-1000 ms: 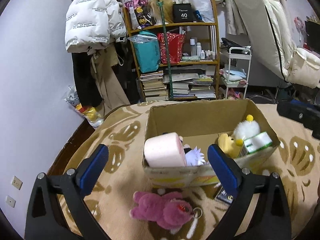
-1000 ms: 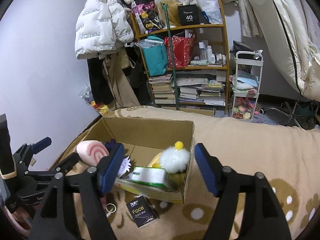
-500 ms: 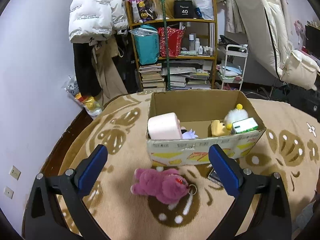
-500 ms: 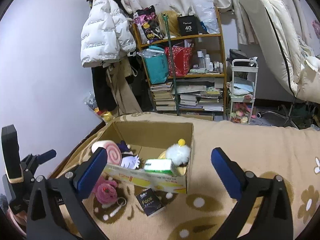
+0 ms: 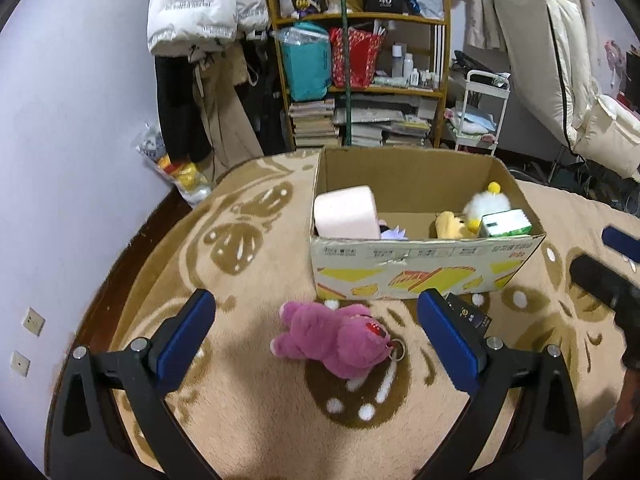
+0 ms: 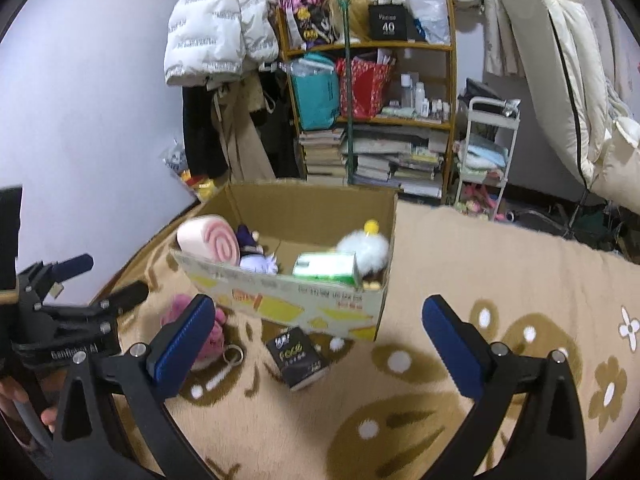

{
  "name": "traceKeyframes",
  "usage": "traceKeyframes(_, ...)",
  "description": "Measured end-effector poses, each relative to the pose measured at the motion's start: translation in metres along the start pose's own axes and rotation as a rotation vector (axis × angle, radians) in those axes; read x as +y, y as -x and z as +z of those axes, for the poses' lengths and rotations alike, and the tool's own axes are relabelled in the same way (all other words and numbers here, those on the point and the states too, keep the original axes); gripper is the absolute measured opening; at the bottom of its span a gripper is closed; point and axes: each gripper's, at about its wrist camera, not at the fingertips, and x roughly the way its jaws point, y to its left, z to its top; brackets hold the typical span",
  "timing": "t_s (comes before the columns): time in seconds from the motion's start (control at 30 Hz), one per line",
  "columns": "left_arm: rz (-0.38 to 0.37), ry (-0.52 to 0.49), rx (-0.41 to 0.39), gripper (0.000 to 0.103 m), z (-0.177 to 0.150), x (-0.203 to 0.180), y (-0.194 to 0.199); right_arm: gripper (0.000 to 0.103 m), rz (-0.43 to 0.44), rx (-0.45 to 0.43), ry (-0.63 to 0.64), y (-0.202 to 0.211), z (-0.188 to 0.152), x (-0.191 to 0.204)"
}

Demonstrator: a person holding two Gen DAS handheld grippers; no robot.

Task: Organize soft objects
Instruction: 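Withdraw both open tools from the box toward the pink bear and black tissue pack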

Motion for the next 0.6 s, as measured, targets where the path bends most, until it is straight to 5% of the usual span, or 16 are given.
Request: traceKeyframes(0.6,-0.047,0.128,0.136,0.1,0.005,0.031,-0.063,0.103,-0.009,0.127,0.04,-0.061,-0.025,0.011)
